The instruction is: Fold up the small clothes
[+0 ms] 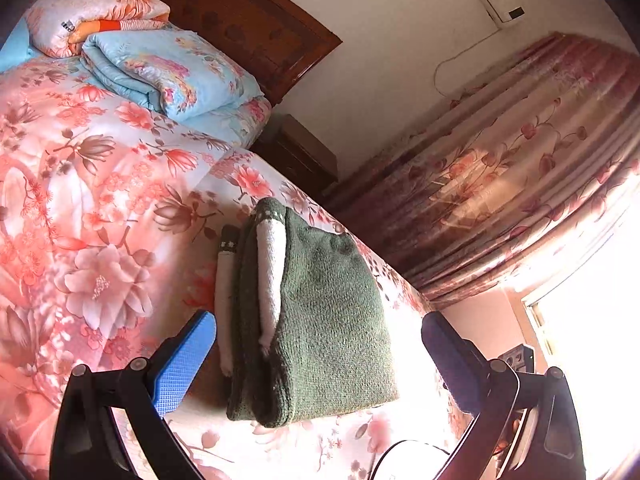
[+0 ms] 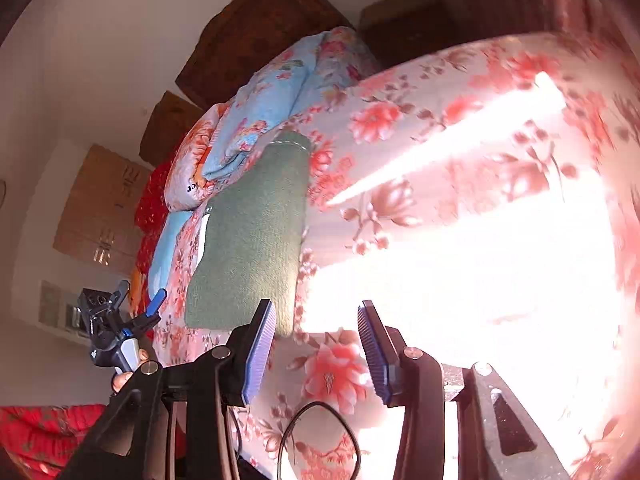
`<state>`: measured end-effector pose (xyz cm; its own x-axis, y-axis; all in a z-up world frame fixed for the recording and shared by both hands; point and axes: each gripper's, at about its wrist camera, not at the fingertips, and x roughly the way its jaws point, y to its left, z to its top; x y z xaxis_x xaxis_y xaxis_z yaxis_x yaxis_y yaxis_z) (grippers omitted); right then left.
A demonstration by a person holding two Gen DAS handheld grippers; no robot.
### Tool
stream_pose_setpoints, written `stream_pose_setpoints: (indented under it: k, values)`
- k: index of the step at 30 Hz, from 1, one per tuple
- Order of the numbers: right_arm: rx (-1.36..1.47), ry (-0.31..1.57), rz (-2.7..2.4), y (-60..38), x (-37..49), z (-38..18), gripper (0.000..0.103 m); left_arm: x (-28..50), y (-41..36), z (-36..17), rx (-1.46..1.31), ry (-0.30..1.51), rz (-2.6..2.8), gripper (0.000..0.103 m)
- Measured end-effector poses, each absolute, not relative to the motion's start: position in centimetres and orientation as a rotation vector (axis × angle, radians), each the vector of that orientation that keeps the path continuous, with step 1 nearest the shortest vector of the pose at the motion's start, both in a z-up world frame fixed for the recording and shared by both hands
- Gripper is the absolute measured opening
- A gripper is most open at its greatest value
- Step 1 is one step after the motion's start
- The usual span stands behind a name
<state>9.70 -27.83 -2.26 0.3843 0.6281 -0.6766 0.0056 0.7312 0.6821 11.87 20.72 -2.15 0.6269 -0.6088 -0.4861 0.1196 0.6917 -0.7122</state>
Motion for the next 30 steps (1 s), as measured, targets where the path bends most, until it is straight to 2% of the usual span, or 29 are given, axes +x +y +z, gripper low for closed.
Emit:
stream_pose_setpoints:
  k: [5,11,14,16,18,20,22,26,30]
  values:
    - [0.903,1.074,0.646,-26.4,7.2,-4.2,0.045,11.8,18.5,-1.5,-0.670,0.786,-0.476,0.103]
    - [0.942,0.998,0.808,-19.8,12.4,-5.5,0.045,10.8,18.0,-0.6,-0.685,0.766,-0.465,0.103]
    - [0.980,1.047,0.911,-16.4,14.2,-7.4,0.045,10.2,18.6,-0.4,-0.682,0.764,-0.450,0.103]
    - [0.880,1.129,0.835,-14.7,14.4,-9.1,0.036,10.0,19.0,-0.4,-0.680,0.761,-0.441,0.103]
    - [0.899,1.215,0.854,-13.6,14.0,-11.0,0.030,10.2,19.4,-0.6,-0.672,0.762,-0.433,0.103]
    - [0.909,1.242,0.856,-13.3,13.4,-11.1,0.030,10.8,19.8,-1.1,-0.669,0.775,-0.423,0.103]
    - [0.919,1.194,0.890,-13.9,12.5,-9.6,0.036,11.2,20.1,-1.7,-0.680,0.790,-0.417,0.103]
    - [0.860,1.101,0.816,-17.5,10.8,-5.6,0.038,11.7,20.9,-2.6,-0.678,0.804,-0.410,0.103]
    - [0.773,1.088,0.659,-20.5,11.5,-4.6,0.055,13.2,20.8,-4.0,-0.688,0.862,-0.415,0.103]
